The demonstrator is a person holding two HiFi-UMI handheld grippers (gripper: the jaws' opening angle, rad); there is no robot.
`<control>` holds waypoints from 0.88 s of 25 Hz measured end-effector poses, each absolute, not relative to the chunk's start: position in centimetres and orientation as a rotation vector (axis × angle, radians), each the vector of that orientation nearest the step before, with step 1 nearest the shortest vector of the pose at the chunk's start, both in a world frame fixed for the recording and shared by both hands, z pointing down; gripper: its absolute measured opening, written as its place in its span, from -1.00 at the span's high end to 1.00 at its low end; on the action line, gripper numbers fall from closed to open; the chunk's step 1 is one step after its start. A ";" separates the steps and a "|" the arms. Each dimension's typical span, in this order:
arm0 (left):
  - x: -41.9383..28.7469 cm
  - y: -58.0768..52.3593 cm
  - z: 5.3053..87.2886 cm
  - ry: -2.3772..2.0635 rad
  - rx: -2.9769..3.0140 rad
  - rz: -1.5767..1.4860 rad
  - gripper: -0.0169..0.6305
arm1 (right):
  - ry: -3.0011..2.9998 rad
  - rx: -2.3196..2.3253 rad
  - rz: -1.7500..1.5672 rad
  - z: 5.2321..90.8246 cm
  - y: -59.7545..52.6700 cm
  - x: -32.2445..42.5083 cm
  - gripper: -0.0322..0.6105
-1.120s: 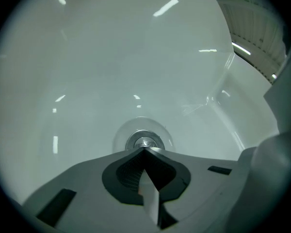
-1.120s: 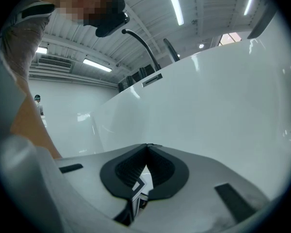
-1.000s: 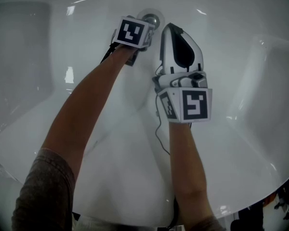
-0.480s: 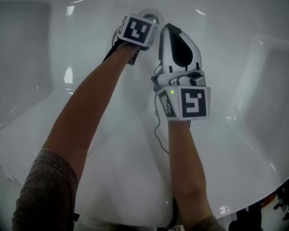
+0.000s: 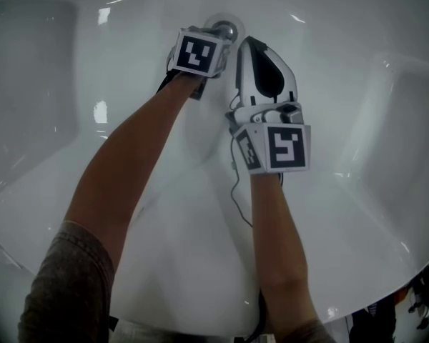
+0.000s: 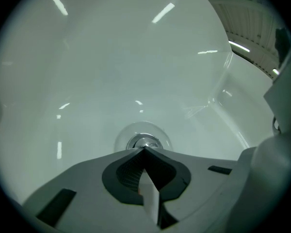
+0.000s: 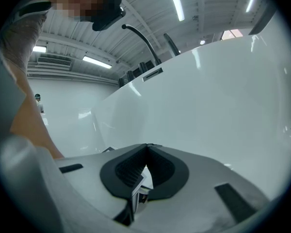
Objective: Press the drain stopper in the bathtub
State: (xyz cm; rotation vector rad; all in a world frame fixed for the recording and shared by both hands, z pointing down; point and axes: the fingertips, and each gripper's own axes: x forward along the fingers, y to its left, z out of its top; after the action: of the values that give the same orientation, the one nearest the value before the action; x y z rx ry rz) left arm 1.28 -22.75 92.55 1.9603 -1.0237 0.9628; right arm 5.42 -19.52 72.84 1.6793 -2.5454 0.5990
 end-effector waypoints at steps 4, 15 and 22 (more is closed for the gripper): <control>0.8 -22.1 92.3 -1.034 1.957 0.948 0.95 | -2.538 1.667 0.592 73.1 -19.5 5.3 0.91; -1.0 -19.4 87.2 -1.059 1.917 0.938 0.95 | -2.460 1.678 0.562 71.2 -18.5 6.1 0.90; -0.8 -17.8 80.0 -1.061 1.922 0.914 0.95 | -2.438 1.662 0.557 65.6 -16.8 6.1 0.90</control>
State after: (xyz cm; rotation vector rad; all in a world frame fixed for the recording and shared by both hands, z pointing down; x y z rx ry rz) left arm -0.79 -17.84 79.97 1.9221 -1.0613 0.9138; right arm 6.07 -16.81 65.55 1.6623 -2.4382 0.5572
